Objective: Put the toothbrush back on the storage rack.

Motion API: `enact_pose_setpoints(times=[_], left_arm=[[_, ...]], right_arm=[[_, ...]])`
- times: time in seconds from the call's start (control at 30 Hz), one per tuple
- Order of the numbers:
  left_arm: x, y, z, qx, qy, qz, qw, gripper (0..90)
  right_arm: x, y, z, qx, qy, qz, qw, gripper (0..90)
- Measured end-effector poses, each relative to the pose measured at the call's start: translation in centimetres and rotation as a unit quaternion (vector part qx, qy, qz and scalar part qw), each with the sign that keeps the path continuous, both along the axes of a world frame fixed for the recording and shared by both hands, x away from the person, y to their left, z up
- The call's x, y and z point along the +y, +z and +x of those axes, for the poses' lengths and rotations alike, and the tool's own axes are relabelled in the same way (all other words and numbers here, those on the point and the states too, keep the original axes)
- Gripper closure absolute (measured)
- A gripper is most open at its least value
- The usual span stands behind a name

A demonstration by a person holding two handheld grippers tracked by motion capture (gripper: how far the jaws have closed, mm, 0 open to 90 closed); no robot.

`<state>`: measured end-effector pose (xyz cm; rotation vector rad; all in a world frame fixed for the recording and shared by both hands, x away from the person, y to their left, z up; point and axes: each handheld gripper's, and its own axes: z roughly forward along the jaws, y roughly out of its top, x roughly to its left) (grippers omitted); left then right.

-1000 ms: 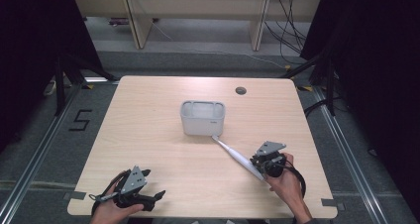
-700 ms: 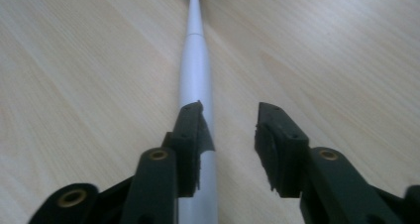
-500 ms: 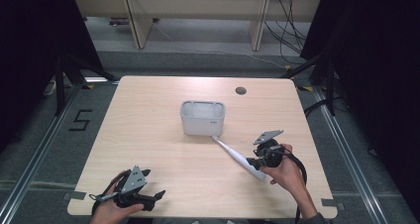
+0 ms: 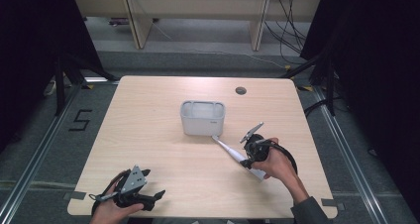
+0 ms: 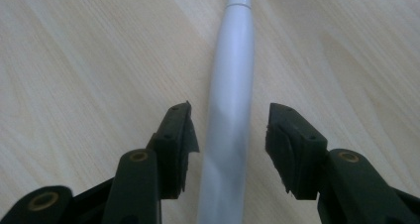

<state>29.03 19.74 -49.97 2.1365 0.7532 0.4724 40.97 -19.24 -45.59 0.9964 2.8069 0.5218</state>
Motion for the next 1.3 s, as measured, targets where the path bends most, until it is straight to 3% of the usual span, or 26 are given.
enact_pose_setpoints(times=[0.07,0.17,0.2,0.3,0.33,0.4,0.5,0.57,0.6,0.63,0.7,0.73,0.77,0.8,0.9,1.0,1.03,1.07,1.1,1.13,1.3], left_arm=[[0.1,0.1,0.0,0.002,-0.005,0.006,1.0,15.1],[0.0,-0.1,0.0,0.0,0.001,-0.005,1.0,15.1],[0.1,0.0,0.0,0.001,0.001,0.008,1.0,15.1],[0.0,0.0,0.0,0.002,0.001,-0.001,1.0,15.1],[0.1,0.0,0.0,0.002,0.001,0.009,1.0,15.2],[0.1,0.1,0.1,-0.001,-0.004,0.009,0.9999,15.1],[0.0,0.0,0.0,0.002,0.001,-0.001,1.0,15.1],[0.0,0.0,0.0,0.001,0.001,0.0,1.0,15.1],[0.0,0.0,0.0,0.002,-0.001,-0.002,1.0,15.2],[0.0,0.0,0.0,0.002,-0.001,-0.002,1.0,15.1],[0.0,0.0,0.0,0.004,-0.002,-0.002,1.0,15.1],[0.0,0.0,0.0,0.002,-0.001,-0.002,1.0,15.1],[0.1,0.1,0.1,-0.002,-0.002,0.01,0.9999,15.1],[0.1,0.1,0.1,-0.006,0.001,0.012,0.9999,15.2],[0.1,0.1,0.0,0.0,0.001,0.009,1.0,15.1],[0.1,0.2,0.1,-0.002,-0.004,0.009,0.9999,15.1],[0.1,0.2,0.1,-0.002,-0.004,0.01,0.9999,15.2],[0.2,0.1,0.0,-0.001,-0.002,0.012,0.9999,15.1],[0.0,0.0,0.0,0.002,-0.001,-0.001,1.0,15.1],[0.1,0.1,0.0,0.002,-0.005,0.007,1.0,15.1],[0.1,0.1,0.0,0.002,-0.003,0.004,1.0,15.1]], right_arm=[[0.1,0.0,0.2,0.003,0.001,-0.002,1.0,52.7],[0.4,-0.2,0.8,0.015,0.005,-0.009,0.9998,52.1],[0.5,-0.2,0.8,0.015,0.004,-0.012,0.9998,52.1],[1.0,-0.4,1.4,0.029,0.008,-0.027,0.9992,52.2],[1.1,-0.4,1.5,0.032,0.013,-0.029,0.999,52.5],[1.3,-0.5,1.8,0.036,0.015,-0.034,0.9986,53.2],[1.7,-0.8,2.2,0.045,0.018,-0.046,0.9978,53.3],[1.8,-0.8,2.3,0.054,0.015,-0.048,0.9972,53.4],[2.1,-1.1,2.5,0.07,0.003,-0.058,0.9959,53.7],[2.1,-1.1,2.5,0.07,0.003,-0.058,0.9959,53.7],[2.0,-1.4,3.0,0.061,0.029,-0.07,0.9953,54.6],[2.4,-1.5,3.0,0.07,0.016,-0.072,0.9948,55.4],[2.4,-1.6,3.2,0.067,0.028,-0.072,0.9948,55.3],[2.5,-1.6,3.1,0.069,0.018,-0.08,0.9943,55.5],[2.6,-1.6,3.2,0.071,0.026,-0.083,0.9937,57.1],[2.9,-1.6,3.1,0.073,0.015,-0.095,0.9927,58.2],[2.8,-1.7,3.2,0.072,0.034,-0.087,0.993,58.7],[3.0,-1.7,3.0,0.081,0.012,-0.096,0.992,59.3],[2.9,-1.9,3.2,0.076,0.026,-0.101,0.9917,61.1],[3.0,-1.9,3.2,0.078,0.024,-0.103,0.9914,61.4],[3.3,-1.8,3.2,0.085,0.032,-0.109,0.9899,63.6]])
